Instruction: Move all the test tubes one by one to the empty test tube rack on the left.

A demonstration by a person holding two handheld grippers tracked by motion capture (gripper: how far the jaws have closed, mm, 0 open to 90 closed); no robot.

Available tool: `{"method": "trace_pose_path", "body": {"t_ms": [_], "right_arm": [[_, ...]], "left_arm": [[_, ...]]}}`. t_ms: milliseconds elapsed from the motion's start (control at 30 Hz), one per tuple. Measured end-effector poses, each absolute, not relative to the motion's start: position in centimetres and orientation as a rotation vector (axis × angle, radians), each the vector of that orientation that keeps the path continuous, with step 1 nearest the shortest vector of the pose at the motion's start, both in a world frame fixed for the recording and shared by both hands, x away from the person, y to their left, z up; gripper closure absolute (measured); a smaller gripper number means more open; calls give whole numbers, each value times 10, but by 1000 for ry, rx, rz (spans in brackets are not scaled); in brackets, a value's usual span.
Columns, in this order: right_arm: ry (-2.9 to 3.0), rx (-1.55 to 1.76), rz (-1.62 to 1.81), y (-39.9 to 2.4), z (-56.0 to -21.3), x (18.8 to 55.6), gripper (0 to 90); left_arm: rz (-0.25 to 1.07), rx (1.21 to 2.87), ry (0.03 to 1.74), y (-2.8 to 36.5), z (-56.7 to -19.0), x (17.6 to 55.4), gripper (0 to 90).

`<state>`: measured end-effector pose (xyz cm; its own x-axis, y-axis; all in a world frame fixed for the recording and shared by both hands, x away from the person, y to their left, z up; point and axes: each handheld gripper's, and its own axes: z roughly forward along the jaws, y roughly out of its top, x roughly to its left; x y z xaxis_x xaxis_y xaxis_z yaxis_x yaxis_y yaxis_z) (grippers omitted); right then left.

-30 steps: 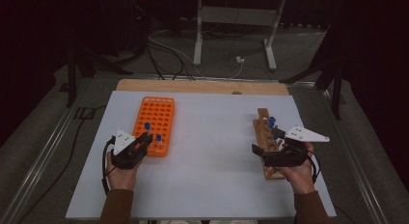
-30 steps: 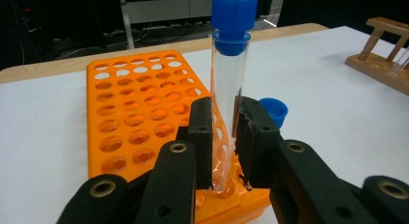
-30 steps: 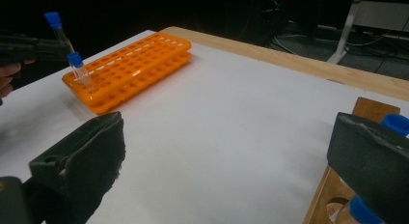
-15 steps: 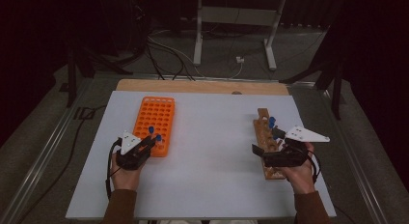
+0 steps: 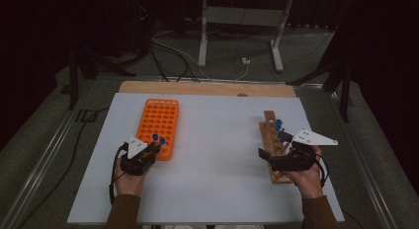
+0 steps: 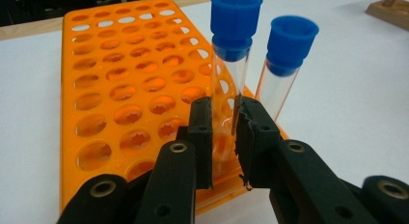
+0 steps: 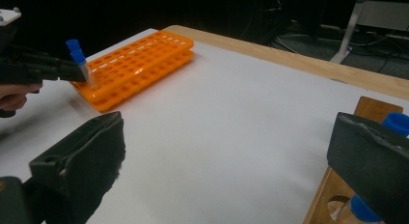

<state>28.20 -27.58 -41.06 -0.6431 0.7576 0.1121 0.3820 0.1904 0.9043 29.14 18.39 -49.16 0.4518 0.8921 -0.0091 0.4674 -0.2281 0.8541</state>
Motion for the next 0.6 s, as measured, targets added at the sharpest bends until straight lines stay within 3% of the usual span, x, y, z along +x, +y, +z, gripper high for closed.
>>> {"method": "trace_pose_path", "body": {"t_ms": [600], "right_arm": [[2121, 1067, 1439, -276, -412, 282, 0]], "left_arm": [[637, 1904, 1139, 182, -496, 291, 785]]}}
